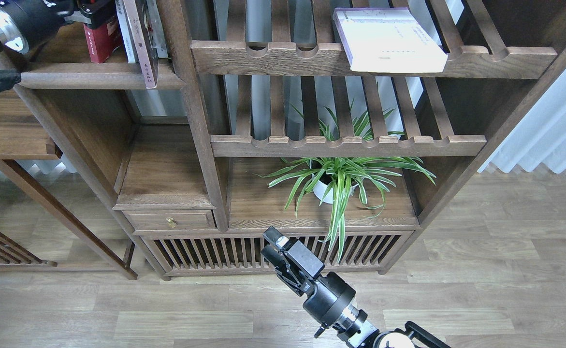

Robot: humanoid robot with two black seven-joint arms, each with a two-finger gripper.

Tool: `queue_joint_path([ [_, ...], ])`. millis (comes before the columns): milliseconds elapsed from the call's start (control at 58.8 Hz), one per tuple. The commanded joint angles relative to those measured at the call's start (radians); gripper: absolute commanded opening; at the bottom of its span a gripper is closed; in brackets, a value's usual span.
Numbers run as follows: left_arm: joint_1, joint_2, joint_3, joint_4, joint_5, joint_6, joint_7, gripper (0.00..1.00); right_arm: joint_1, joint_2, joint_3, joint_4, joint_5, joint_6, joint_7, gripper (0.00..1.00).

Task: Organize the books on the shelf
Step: 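Push the red book deeper into the upper shelf with the left gripper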

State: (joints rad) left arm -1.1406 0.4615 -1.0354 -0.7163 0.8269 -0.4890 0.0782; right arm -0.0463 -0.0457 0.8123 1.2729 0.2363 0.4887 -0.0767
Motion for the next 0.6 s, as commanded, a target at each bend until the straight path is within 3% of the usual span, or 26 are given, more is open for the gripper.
queue_joint_path([
  [0, 0.016, 0.0, -0.032, -0.015, -0.009, 0.0, 0.005, 0.43, -0.004, -0.002, 0.001, 0.003, 0.0, 0.0, 0.0, 0.99],
  [170, 0.088, 0.012, -0.051, -0.087, -0.034, 0.0, 0.021, 0.51, -0.007, -0.003, 0.001, 0.005, 0.0, 0.0, -0.002, 0.99],
  [289, 0.154, 0.054, -0.068, -0.181, -0.087, 0.0, 0.078, 0.52, -0.021, -0.006, 0.001, 0.016, 0.0, 0.0, -0.002, 0.99],
  [578, 0.246, 0.131, -0.1, -0.347, -0.138, 0.0, 0.081, 0.52, -0.043, -0.008, 0.001, 0.022, -0.002, 0.0, -0.003, 0.99],
])
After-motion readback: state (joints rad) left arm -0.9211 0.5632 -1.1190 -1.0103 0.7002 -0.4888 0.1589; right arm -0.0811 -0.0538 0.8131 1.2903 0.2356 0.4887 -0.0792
